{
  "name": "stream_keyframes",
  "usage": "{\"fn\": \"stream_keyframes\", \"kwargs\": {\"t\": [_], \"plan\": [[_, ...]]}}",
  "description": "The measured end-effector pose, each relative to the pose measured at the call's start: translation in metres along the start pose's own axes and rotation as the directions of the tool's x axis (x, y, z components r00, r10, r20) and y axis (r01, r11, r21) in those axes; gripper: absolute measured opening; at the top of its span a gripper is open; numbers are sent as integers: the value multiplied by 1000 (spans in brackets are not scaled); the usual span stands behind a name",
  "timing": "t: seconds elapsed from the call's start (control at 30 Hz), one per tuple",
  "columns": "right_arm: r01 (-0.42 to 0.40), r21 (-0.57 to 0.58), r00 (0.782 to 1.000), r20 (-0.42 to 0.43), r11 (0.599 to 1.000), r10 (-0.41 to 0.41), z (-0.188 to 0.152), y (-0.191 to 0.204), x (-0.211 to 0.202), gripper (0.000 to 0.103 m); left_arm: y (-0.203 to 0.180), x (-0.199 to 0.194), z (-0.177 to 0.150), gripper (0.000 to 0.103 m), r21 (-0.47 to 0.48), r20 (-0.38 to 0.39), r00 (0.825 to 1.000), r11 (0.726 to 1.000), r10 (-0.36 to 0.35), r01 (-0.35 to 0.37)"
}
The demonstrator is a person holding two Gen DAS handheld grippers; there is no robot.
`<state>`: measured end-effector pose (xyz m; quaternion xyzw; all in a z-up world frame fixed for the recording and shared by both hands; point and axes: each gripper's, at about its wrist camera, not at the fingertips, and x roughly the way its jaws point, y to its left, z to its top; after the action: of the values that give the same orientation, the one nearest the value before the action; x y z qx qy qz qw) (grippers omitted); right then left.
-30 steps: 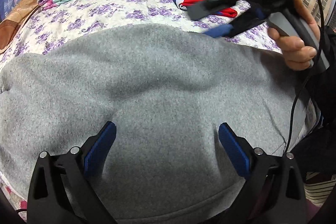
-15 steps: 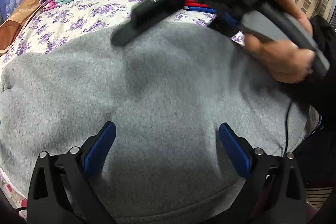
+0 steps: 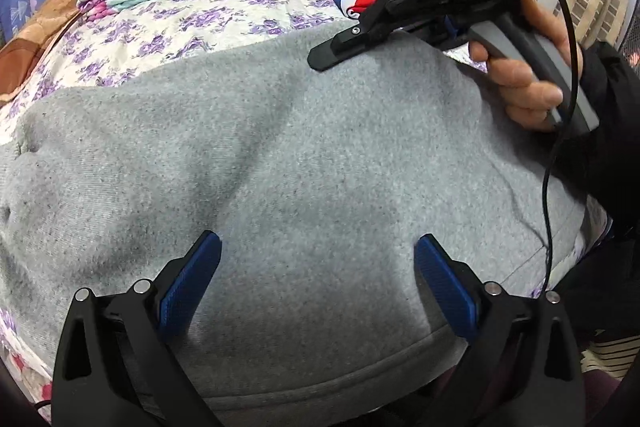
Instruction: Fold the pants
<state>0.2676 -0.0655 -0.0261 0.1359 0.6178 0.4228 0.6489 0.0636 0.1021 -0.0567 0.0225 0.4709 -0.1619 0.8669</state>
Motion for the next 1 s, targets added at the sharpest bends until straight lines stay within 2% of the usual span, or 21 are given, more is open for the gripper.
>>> {"fn": "stream_keyframes", "kwargs": {"t": [0.13,0.2,0.27,0.3,0.33,0.4,0.47,0.53,0.57,0.6,0.63,0.67,0.73,0.77,0.8,0.83,0.87,0.9,0.93,0.97,1.0], "plan": [[27,-46,998,-49,999,-30,6,9,-13,12,1,0,0,96,14,-4,1000,1000,10,-9],[113,-45,992,68,993,-109,8,11,-45,27,4,0,1,96,7,-8,1000,1000,10,-10],[60,44,978,200,997,-68,5,2,-90,36,3,0,1,96,9,-10,1000,1000,14,-14],[46,50,968,243,998,-57,-5,6,-108,42,3,0,2,96,11,-15,1000,1000,22,-21],[50,28,969,242,998,-55,-10,14,-110,45,2,-2,3,95,9,-16,1000,1000,27,-27],[90,-63,979,189,994,-77,-37,52,-90,46,2,-16,9,95,-6,4,999,999,39,-39],[162,-61,972,181,985,-149,-64,68,-62,49,8,-37,14,95,-20,54,995,996,84,-83],[250,21,951,181,968,-249,-83,63,-31,52,20,-43,13,96,-60,46,984,984,169,-167],[285,77,939,177,956,-294,-91,46,-11,52,34,-40,11,96,-94,18,979,975,203,-200],[287,119,939,161,951,-304,-95,26,7,52,57,-23,5,95,-147,-46,974,963,222,-227],[239,130,948,184,962,-261,-97,14,14,51,65,-15,2,96,-163,-65,976,963,207,-215],[160,124,942,279,979,-189,-102,5,4,51,68,-9,-2,97,-161,-47,977,964,208,-213],[67,208,955,270,976,-123,-108,-2,-11,52,55,-12,0,96,-122,-27,965,957,261,-262],[26,206,942,323,978,-93,-121,2,-30,53,50,-15,1,96,-113,-15,963,957,268,-268],[13,163,913,400,986,-78,-136,11,-53,60,44,-21,2,96,-117,4,969,962,249,-247],[37,122,877,473,992,-91,-153,21,-75,70,42,-25,3,96,-127,15,973,965,231,-227],[100,101,809,570,990,-140,-181,30,-104,76,38,-32,4,96,-143,40,979,971,200,-193],[169,114,728,656,979,-202,-212,36,-131,85,34,-38,5,96,-146,63,982,975,177,-166],[231,162,645,713,959,-276,-240,37,-153,90,29,-43,5,96,-141,87,984,980,154,-141],[285,218,577,739,933,-349,-261,36,-170,90,19,-48,6,96,-124,118,984,986,130,-115],[347,305,485,751,887,-449,-285,33,-187,90,10,-49,9,96,-109,134,984,989,114,-99]]}}
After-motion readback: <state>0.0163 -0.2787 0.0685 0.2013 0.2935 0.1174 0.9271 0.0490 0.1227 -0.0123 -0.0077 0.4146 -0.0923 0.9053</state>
